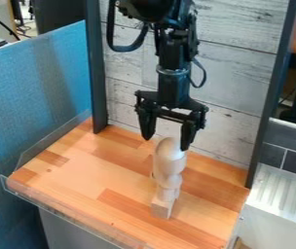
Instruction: Take the cup along with ball on top to the left
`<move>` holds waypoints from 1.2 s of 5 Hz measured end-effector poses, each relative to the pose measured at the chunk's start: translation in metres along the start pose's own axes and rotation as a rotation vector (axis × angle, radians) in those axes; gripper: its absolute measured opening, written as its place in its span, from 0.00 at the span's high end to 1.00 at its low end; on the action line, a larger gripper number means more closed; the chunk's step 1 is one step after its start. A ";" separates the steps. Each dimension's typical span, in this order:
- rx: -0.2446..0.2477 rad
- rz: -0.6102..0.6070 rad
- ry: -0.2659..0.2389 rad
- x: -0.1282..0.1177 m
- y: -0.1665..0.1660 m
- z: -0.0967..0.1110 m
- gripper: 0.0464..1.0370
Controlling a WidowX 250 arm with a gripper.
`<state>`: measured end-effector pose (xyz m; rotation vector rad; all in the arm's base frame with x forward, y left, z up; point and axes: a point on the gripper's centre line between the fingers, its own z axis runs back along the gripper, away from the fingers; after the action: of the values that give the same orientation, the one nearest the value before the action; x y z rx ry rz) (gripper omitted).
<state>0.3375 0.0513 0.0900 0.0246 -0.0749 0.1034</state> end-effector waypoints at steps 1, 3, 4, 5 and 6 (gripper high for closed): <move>0.006 -0.002 0.008 -0.001 0.001 -0.002 0.04; 0.024 0.001 -0.003 0.002 0.001 -0.004 0.04; 0.036 0.004 -0.010 0.004 0.004 -0.007 0.04; 0.039 0.010 -0.003 0.005 0.004 -0.016 0.04; 0.045 0.013 -0.012 0.006 0.005 -0.017 0.04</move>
<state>0.3439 0.0573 0.0731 0.0699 -0.0850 0.1179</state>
